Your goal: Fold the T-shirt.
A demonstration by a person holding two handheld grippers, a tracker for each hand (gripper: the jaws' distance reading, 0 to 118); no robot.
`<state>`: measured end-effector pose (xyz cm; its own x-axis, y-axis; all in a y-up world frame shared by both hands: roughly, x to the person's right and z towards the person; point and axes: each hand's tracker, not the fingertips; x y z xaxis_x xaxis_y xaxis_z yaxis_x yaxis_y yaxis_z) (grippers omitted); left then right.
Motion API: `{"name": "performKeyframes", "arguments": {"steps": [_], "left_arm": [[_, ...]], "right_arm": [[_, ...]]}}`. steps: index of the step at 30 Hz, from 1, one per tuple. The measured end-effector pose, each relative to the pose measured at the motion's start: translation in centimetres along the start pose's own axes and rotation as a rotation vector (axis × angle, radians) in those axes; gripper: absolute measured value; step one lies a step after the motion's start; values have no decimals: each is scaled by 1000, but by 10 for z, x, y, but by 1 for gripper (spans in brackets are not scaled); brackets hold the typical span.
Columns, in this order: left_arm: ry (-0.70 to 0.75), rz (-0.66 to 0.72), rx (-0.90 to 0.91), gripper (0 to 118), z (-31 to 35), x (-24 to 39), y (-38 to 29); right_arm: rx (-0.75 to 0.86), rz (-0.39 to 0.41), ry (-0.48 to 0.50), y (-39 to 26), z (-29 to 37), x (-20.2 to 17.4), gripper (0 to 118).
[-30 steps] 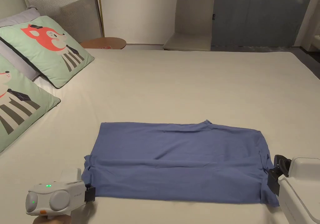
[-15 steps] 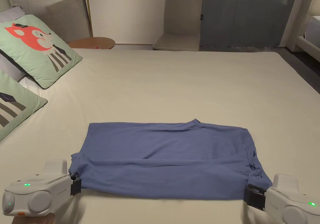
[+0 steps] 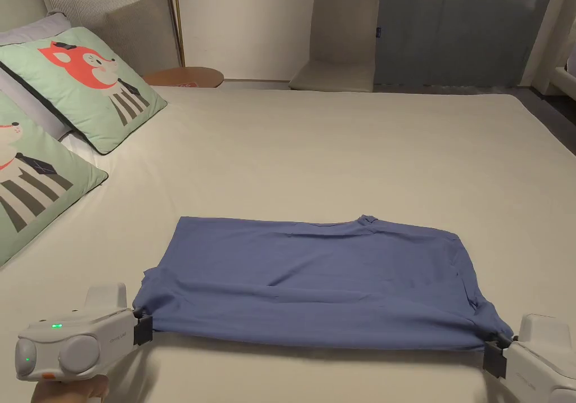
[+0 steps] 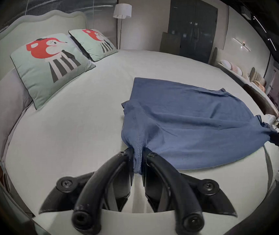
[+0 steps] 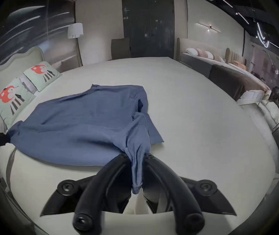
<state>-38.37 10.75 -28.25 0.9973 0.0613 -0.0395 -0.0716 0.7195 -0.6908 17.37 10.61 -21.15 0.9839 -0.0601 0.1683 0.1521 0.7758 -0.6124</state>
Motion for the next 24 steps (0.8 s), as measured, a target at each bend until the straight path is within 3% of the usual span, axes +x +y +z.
{"name": "performKeyframes", "arguments": {"steps": [9,14,19,20,21,23,24], "left_arm": [[18,-11,-33,5,55,-13,-58],[30,-24,-90,5,55,-16,-84],[44,-7,-112,7,42,-20,-93],[48,4,-116,12,38,-22,-91],[45,14,-119,24,38,-23,-89],[39,57,-125,63,42,-23,-81],[13,83,-104,91,45,-22,-76]], "right_arm": [[-21,-5,11,-52,46,13,9],[-99,-10,-9,-82,45,12,9],[-146,-66,-14,-88,45,11,9],[-139,-54,-19,-84,48,8,9],[-133,-47,-18,-81,50,6,16],[-108,-39,-24,-70,53,2,51],[-82,-30,-32,-63,57,-1,79]]}}
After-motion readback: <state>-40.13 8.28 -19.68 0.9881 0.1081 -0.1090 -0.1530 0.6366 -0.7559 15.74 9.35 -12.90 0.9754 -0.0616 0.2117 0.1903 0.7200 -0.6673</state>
